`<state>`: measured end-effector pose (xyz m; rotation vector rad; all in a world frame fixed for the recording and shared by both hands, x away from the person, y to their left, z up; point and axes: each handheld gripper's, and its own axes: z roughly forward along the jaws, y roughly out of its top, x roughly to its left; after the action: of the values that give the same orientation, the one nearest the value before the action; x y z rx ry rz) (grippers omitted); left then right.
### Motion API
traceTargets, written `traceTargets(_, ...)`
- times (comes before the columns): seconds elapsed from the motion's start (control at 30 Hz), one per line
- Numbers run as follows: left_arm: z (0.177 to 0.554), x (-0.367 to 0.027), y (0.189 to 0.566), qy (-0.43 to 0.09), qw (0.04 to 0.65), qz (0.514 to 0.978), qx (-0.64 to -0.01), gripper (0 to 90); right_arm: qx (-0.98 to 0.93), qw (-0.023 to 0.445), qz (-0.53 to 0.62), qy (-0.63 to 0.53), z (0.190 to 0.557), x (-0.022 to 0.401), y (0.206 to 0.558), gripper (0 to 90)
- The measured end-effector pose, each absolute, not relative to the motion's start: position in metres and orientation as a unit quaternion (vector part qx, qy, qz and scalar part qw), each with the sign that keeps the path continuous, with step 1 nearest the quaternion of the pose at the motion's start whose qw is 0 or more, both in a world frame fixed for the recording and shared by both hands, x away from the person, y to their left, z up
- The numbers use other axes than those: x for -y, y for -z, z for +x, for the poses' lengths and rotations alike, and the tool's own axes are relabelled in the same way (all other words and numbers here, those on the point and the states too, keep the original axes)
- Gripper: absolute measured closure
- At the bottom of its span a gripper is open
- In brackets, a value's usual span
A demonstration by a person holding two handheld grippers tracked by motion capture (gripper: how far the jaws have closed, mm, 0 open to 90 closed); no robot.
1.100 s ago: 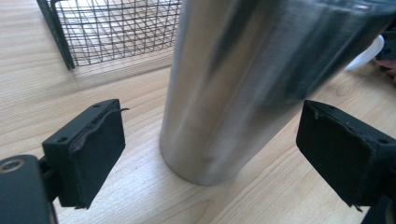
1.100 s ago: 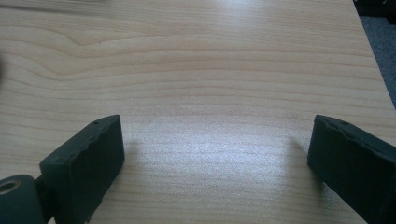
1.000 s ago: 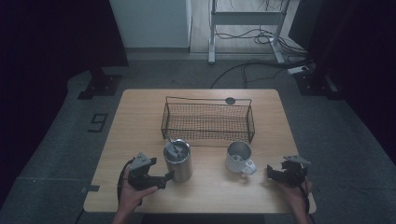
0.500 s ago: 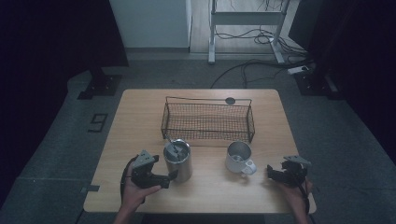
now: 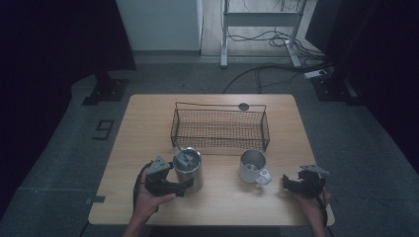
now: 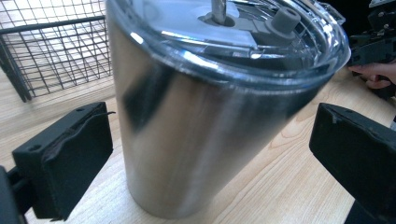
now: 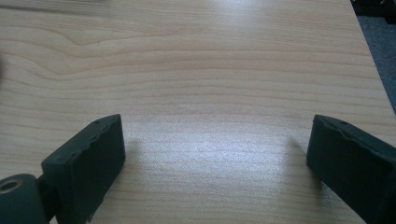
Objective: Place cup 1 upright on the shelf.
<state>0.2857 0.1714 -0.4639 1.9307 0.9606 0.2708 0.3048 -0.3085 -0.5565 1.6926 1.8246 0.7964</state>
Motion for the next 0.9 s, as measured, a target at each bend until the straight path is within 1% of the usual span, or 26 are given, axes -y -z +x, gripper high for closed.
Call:
traceTargets(0.53, 0.302, -0.158, 0.464, -0.121, 0.459, 0.788, -0.392, 0.0, -0.674, 0.261, 0.625, -0.294, 0.305, 0.309, 0.556, 4.2)
traceTargets(0.9, 0.306, -0.151, 0.468, -0.141, 0.460, 0.790, -0.379, 0.2, -0.674, 0.261, 0.625, -0.294, 0.305, 0.309, 0.556, 4.3)
